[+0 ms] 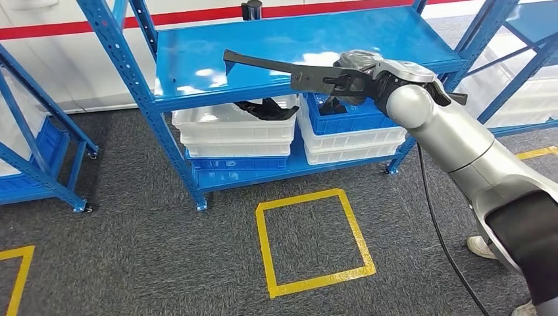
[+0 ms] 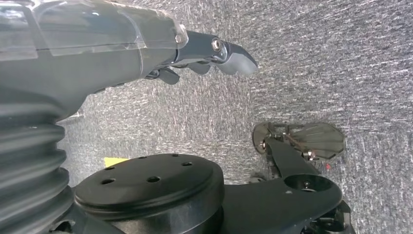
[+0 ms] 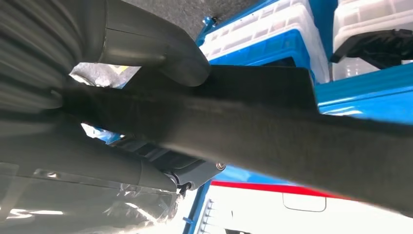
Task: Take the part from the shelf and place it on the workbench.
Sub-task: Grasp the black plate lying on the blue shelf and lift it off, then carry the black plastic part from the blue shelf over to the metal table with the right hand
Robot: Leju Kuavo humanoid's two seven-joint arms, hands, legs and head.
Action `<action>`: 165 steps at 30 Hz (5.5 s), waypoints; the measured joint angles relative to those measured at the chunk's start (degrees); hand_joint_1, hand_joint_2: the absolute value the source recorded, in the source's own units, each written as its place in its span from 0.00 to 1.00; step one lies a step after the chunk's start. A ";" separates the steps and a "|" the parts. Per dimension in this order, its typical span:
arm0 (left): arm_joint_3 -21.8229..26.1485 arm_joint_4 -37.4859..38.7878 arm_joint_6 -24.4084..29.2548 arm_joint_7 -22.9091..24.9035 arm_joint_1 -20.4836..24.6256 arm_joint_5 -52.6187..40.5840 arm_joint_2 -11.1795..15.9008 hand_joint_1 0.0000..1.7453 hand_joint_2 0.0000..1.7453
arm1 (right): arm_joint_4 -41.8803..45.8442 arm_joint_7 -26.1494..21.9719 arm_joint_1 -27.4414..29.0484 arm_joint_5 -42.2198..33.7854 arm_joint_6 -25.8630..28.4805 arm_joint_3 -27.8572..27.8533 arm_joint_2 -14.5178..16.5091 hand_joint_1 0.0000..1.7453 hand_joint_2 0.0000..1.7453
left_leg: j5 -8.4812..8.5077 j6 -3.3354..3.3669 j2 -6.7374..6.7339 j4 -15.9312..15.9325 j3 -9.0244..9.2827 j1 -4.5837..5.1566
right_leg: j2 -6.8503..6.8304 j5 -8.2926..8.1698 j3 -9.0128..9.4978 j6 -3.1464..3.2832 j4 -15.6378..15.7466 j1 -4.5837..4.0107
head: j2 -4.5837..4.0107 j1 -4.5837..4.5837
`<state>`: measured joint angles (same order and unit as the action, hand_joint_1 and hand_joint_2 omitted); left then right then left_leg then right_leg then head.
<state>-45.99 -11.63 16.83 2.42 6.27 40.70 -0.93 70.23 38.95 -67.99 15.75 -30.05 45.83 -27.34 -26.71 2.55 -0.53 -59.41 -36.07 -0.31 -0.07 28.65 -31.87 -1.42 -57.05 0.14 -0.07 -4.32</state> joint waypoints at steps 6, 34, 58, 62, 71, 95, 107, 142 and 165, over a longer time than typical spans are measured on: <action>-0.22 0.00 0.00 0.38 -0.02 0.29 0.03 0.00 1.00 | -0.15 0.00 0.19 -0.76 0.58 1.25 -0.67 1.00 1.00 | 0.27 0.13 0.10 0.05 0.10 0.08 | 0.05 -0.03 0.04 0.08 -0.08 0.00 | 0.00 1.31; -0.37 -0.01 -0.02 0.54 0.09 0.43 -0.09 0.00 1.00 | -0.47 0.00 0.44 -0.76 0.48 2.78 -2.12 1.00 1.00 | -8.72 -3.83 0.85 -14.91 -4.96 -0.14 | 2.93 -2.91 -2.99 1.98 -0.03 0.20 | 0.00 1.36; -0.90 -0.02 -0.04 0.57 0.31 0.51 -0.18 0.00 1.00 | 0.52 0.00 0.55 -1.09 1.38 3.34 -2.32 1.00 1.00 | -2.76 -1.16 -2.47 0.49 2.73 0.55 | -0.36 -2.98 -3.55 -0.11 -0.31 -0.21 | 0.00 -0.14; -1.27 -0.02 -0.04 0.58 0.30 0.73 -0.11 0.00 1.00 | 0.27 0.00 0.62 -2.42 2.69 3.28 -2.53 1.00 1.00 | -2.65 -1.35 -1.22 0.51 2.69 0.54 | -1.15 -2.74 -3.54 0.02 -0.44 -0.19 | 0.00 0.39; -1.39 -0.01 -0.04 0.64 0.22 0.89 -0.04 0.00 1.00 | -0.29 0.00 0.51 -2.59 2.86 3.26 -2.47 1.00 1.00 | -2.29 -1.10 -0.33 0.71 2.51 0.70 | -2.03 -2.65 -3.42 -0.37 -0.37 0.03 | 0.00 0.85; -1.47 -0.02 -0.04 0.70 0.20 1.46 -0.20 0.00 1.00 | -1.12 0.00 0.11 -4.08 3.15 3.66 -2.63 1.00 1.00 | -8.30 -3.36 1.19 -13.46 -3.87 0.13 | 4.33 -3.70 -4.78 1.93 -0.79 0.08 | 0.00 1.21; -2.33 -0.03 -0.02 0.67 -0.03 1.46 -0.27 0.00 1.00 | -1.62 0.00 -0.33 -4.35 3.37 3.82 -2.41 1.00 1.00 | -2.30 -0.86 0.28 -0.22 2.07 -0.19 | 0.69 2.31 -11.43 -1.43 -13.45 0.42 | 0.00 -0.20; -2.82 -0.01 -0.02 0.70 0.04 1.48 -0.17 0.00 1.00 | -2.41 0.00 -0.36 -5.37 3.84 4.96 -2.46 1.00 1.00 | -3.40 -1.00 -3.62 -1.14 2.42 0.08 | -0.53 -1.24 -9.93 -0.36 -11.13 0.55 | 0.00 -0.28; -2.86 -0.02 0.63 3.29 0.25 3.06 -0.40 0.00 1.00 | -2.25 0.00 -1.32 -7.41 5.47 5.25 -2.51 1.00 1.00 | -1.55 -2.13 3.21 -1.40 0.10 -1.02 | 5.41 -1.82 -6.23 -0.61 -3.50 0.88 | 0.00 1.10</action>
<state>-48.85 -11.65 17.46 5.71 6.53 43.77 -1.34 67.99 38.95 -69.31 8.34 -24.58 51.09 -29.85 -28.25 0.42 2.69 -60.81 -35.97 -1.33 5.34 26.83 -38.10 -2.03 -60.55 1.02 -0.07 -3.22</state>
